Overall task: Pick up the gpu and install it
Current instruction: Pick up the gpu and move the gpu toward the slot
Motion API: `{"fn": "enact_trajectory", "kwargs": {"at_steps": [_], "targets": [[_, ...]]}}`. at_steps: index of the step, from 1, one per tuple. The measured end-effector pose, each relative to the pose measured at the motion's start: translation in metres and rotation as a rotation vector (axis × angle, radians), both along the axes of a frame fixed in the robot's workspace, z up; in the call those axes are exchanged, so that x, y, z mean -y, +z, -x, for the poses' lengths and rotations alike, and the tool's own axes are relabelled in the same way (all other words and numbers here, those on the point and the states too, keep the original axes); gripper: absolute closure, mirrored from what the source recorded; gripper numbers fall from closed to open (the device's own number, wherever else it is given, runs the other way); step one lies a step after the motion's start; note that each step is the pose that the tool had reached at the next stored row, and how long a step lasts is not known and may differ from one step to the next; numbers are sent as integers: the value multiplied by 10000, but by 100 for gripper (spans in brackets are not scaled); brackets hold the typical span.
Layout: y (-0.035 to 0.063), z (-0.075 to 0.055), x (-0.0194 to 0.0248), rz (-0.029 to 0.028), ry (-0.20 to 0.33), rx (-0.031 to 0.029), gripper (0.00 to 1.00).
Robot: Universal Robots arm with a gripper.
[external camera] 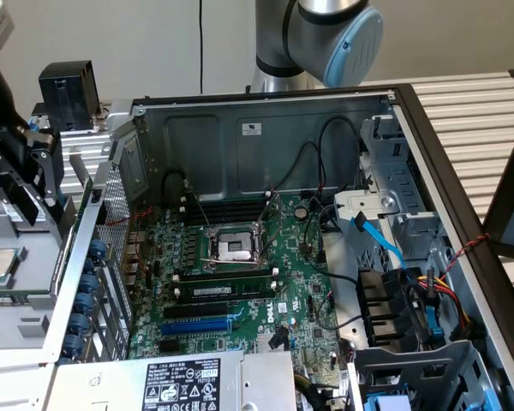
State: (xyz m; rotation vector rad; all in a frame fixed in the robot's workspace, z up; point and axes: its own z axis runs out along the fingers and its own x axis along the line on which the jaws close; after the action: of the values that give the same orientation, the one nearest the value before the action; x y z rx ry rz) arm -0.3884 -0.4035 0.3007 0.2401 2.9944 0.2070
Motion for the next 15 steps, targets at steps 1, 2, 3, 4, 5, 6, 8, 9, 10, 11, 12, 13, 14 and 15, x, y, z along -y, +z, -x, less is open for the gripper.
{"fn": "enact_trajectory", "kwargs": {"at_steps": [1,2,3,4,5,6,8,9,10,11,12,13,14,15], "targets": [[-6,6,-3,23,1,33,58],[-11,10,-4,56,2,76,58],[-19,19,-4,82,1,122,58],[-28,28,-5,94,0,155,58],[-41,35,-5,98,0,183,58],[-60,37,-5,95,1,192,58],[-95,37,-4,97,9,192,58],[-114,37,-4,97,22,192,58],[-131,38,-5,96,51,192,58],[-150,38,-5,96,124,192,58],[-168,38,-5,95,242,192,58],[-186,38,-5,93,394,193,58],[-203,38,-5,92,559,193,58],[-222,38,-5,91,672,196,58]]}}
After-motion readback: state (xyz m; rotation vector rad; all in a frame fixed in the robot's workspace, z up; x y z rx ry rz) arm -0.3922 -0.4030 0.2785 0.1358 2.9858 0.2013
